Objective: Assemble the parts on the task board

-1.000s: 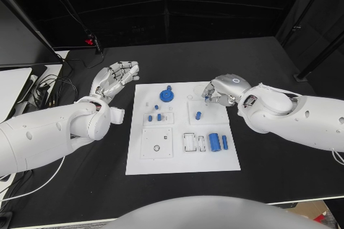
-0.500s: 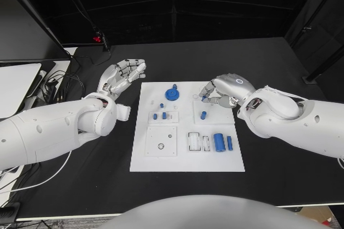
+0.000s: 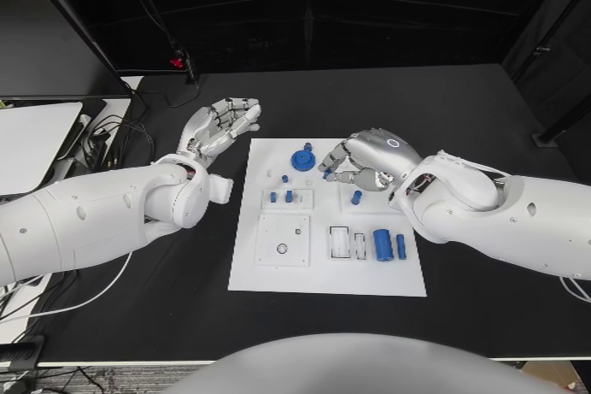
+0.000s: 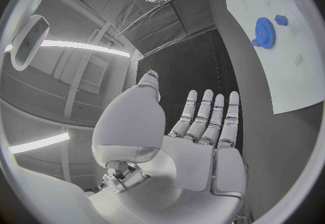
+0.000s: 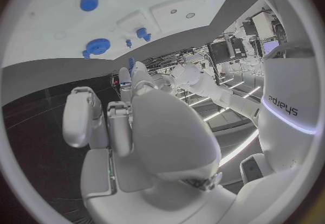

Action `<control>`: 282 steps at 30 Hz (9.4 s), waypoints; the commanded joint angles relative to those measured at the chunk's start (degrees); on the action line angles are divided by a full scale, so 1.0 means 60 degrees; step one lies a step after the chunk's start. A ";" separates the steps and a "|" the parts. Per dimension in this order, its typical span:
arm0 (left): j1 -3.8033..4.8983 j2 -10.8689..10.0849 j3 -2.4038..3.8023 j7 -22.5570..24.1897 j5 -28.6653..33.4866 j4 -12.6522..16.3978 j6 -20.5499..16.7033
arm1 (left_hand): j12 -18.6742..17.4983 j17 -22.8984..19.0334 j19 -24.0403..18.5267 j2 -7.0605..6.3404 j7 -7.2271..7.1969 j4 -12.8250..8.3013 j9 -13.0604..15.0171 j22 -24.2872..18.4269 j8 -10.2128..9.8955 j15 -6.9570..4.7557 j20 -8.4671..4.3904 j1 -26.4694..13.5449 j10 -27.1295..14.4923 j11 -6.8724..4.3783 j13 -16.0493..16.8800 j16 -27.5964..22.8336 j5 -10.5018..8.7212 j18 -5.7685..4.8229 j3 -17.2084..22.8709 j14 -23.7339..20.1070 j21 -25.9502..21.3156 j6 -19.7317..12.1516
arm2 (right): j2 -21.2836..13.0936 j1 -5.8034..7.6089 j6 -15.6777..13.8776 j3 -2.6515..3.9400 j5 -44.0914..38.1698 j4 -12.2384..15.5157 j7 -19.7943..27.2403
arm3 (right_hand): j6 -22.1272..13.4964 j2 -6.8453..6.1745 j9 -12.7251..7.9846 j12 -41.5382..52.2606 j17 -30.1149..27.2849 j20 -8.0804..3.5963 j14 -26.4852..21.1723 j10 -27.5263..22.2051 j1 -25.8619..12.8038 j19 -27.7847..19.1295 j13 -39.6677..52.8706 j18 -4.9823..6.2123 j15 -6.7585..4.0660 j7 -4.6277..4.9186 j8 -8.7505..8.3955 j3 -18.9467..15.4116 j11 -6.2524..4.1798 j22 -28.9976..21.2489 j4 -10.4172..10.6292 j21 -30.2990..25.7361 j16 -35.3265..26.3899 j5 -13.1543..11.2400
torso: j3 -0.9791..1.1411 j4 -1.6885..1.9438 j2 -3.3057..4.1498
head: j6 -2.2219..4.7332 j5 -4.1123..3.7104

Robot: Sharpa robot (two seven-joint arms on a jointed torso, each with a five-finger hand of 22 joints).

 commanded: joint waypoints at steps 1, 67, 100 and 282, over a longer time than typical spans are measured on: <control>0.0011 0.0018 0.0009 0.1396 0.0012 0.0004 0.0072 | 0.0034 -0.0009 0.0081 0.0104 0.1345 -0.0007 -0.0013 0.0005 0.0025 0.0010 -0.0009 0.0028 -0.0066 -0.0005 -0.0015 0.0036 0.0052 0.0000 0.0061 -0.0083 0.0003 -0.0067 | 0.0138 0.0002 0.0321 0.0001 0.0104 0.0034 0.0181 | -0.0013 0.0021 -0.0001 -0.0045 0.2515 0.0072 0.1011 0.0060 0.0095 0.0022 -0.0001 0.0146 0.0052 0.0087 -0.0003 0.0074 0.0029 0.1439 -0.0011 0.0014 0.0052 -0.0020 | -0.0001 0.0000 0.0003 | -0.0031 0.0113; -0.0001 0.0019 0.0009 0.1385 0.0012 -0.0020 0.0097 | 0.0098 -0.0067 0.0085 0.0156 0.1346 -0.0007 -0.0025 -0.0024 0.0063 0.0011 -0.0009 0.0037 -0.0103 -0.0003 -0.0034 0.0089 0.0080 0.0000 0.0065 -0.0106 0.0006 -0.0096 | 0.1505 -0.0994 0.1987 -0.0005 -0.0928 -0.0593 0.0186 | -0.0060 -0.0034 -0.0030 -0.0209 0.2515 0.0111 0.1011 0.0044 0.0123 -0.0039 0.0000 0.0182 0.0082 0.0136 -0.0095 0.0206 0.0071 0.1379 -0.0036 -0.0135 0.0052 0.0001 | -0.0002 -0.0009 0.0003 | -0.0297 0.0474; -0.0007 0.0031 0.0009 0.1380 0.0012 -0.0054 0.0096 | 0.0140 -0.0104 0.0088 0.0204 0.1347 -0.0010 -0.0033 -0.0034 0.0087 0.0013 -0.0009 0.0040 -0.0126 -0.0001 -0.0047 0.0124 0.0084 -0.0001 0.0069 -0.0120 0.0006 -0.0115 | 0.1490 -0.1003 0.2175 -0.0006 -0.0932 -0.0589 0.0253 | -0.0067 -0.0037 -0.0033 -0.0217 0.2515 0.0115 0.1011 0.0048 0.0116 -0.0047 0.0001 0.0186 0.0086 0.0141 -0.0105 0.0215 0.0076 0.1372 -0.0034 -0.0152 0.0052 0.0001 | -0.0003 -0.0009 0.0002 | -0.0297 0.0449; -0.0075 0.0034 0.0009 0.1282 0.0014 -0.0131 0.0173 | 0.0264 -0.0211 0.0088 0.0327 0.1351 -0.0018 -0.0054 -0.0074 0.0155 0.0017 -0.0009 0.0058 -0.0185 0.0003 -0.0082 0.0229 0.0107 -0.0006 0.0066 -0.0150 0.0007 -0.0179 | -0.0552 -0.0257 0.1803 -0.0002 -0.0377 0.0017 -0.1759 | 0.0172 -0.0506 0.0208 0.0264 0.1337 -0.0108 0.0781 0.0363 -0.0694 -0.0260 0.0006 0.0383 -0.0179 -0.0152 0.0547 0.0990 -0.0194 0.0872 -0.0130 -0.1262 -0.0509 -0.0040 | -0.0010 -0.0017 -0.0007 | -0.0297 -0.0010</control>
